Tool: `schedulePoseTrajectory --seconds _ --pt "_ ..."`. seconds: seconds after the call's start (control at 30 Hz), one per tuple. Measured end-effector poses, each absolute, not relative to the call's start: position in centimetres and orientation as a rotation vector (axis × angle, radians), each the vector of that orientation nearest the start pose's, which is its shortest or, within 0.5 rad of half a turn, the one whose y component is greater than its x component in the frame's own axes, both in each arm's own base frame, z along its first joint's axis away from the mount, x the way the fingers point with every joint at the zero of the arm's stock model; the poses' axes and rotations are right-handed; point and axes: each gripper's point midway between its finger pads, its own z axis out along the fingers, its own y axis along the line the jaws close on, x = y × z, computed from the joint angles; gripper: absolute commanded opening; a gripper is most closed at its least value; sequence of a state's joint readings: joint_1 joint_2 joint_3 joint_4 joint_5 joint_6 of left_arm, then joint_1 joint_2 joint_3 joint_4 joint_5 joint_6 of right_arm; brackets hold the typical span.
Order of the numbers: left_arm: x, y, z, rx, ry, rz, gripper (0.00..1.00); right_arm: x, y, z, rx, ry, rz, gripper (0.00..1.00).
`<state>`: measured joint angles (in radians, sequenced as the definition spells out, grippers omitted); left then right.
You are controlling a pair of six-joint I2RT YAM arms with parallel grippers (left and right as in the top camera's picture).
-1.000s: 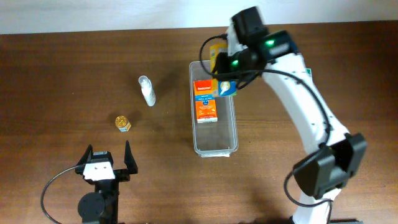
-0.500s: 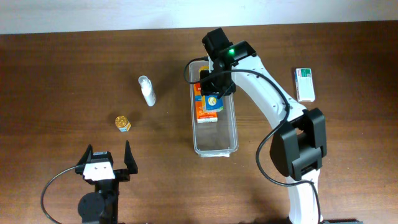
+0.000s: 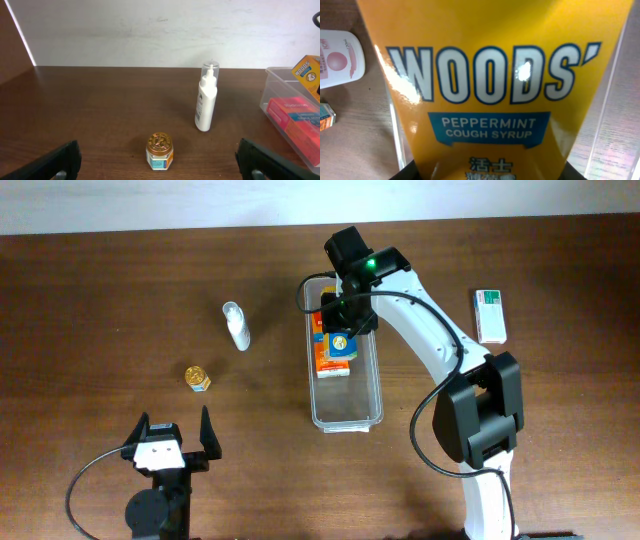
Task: Pack container
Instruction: 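Lower the Woods' box into the container beside Redoxon and release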
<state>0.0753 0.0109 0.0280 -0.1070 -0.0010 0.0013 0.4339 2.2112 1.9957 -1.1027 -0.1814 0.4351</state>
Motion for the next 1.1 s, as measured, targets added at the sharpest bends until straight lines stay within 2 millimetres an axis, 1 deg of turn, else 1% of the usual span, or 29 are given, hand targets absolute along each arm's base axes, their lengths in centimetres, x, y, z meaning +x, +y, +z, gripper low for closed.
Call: schedulePoseTrajectory --seconds 0.33,0.6,0.63,0.7,0.8,0.83,1.03,1.1 --pt "24.4 1.9 15.9 -0.062 1.660 0.059 1.00 43.1 23.6 9.6 -0.023 2.964 0.405 0.48" --pt "24.4 1.9 15.9 -0.062 1.660 0.059 1.00 42.6 24.5 9.6 -0.050 2.967 0.411 0.49" --pt "24.4 1.9 15.9 -0.062 1.660 0.059 1.00 42.6 24.5 9.6 -0.052 2.967 0.411 0.52" --pt "24.4 1.9 15.9 -0.062 1.660 0.059 0.99 42.6 24.5 9.6 -0.051 2.968 0.411 0.56" --pt "24.4 1.9 15.9 -0.062 1.660 0.059 1.00 42.6 24.5 9.6 -0.047 2.967 0.412 0.58" --pt "24.4 1.9 15.9 -0.062 1.660 0.059 0.99 42.6 24.5 9.6 -0.048 2.968 0.412 0.61" --pt "24.4 1.9 15.9 -0.062 1.660 0.059 1.00 42.6 24.5 9.6 -0.048 2.967 0.412 0.63" --pt "24.4 1.9 15.9 -0.062 1.660 0.059 0.99 42.7 24.5 9.6 -0.049 2.965 0.413 0.66"
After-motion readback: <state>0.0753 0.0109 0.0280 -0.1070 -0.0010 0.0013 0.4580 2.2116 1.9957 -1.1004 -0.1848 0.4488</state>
